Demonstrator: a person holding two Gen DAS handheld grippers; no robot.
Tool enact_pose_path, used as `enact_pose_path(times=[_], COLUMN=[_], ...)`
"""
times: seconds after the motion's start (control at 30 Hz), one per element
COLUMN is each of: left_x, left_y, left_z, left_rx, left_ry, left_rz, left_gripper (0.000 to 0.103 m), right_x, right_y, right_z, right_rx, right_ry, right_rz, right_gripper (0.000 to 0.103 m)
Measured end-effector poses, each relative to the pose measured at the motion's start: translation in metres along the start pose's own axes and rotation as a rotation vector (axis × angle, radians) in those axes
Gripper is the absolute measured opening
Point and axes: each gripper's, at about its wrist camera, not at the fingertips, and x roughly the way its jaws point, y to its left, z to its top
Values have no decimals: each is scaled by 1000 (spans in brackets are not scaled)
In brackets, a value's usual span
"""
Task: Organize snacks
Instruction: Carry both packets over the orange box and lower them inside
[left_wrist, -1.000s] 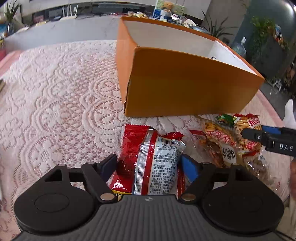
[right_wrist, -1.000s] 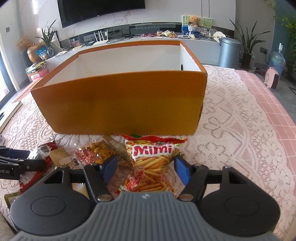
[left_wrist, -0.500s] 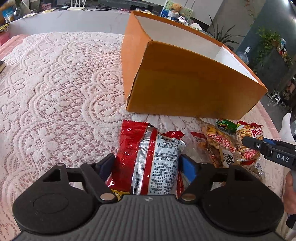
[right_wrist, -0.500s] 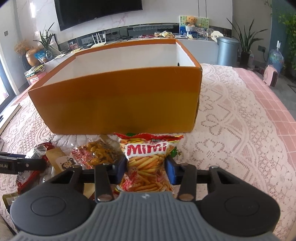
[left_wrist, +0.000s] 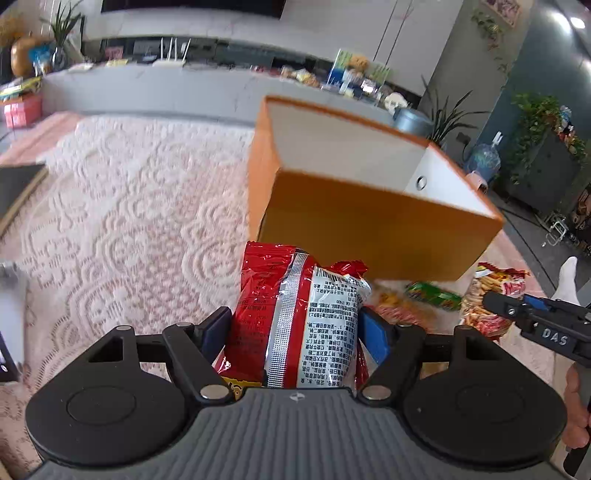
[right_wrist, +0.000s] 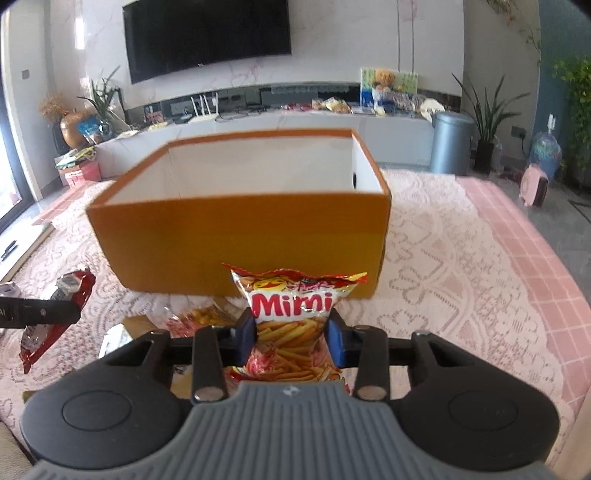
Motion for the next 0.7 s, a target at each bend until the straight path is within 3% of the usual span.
enact_pose_path(times=[0.37, 0.7], left_x=[-41, -35], left_y=[-44, -80], left_z=[42, 97], left_rx=[77, 135], left_ry=[-70, -110], left_rz=[-16, 3], left_gripper=[85, 85], right_x=[-49, -59], right_y=[12, 16], right_z=[30, 82], right_rx=[-85, -138], right_ry=[-115, -165], right_rz=[38, 87], right_gripper=[36, 36])
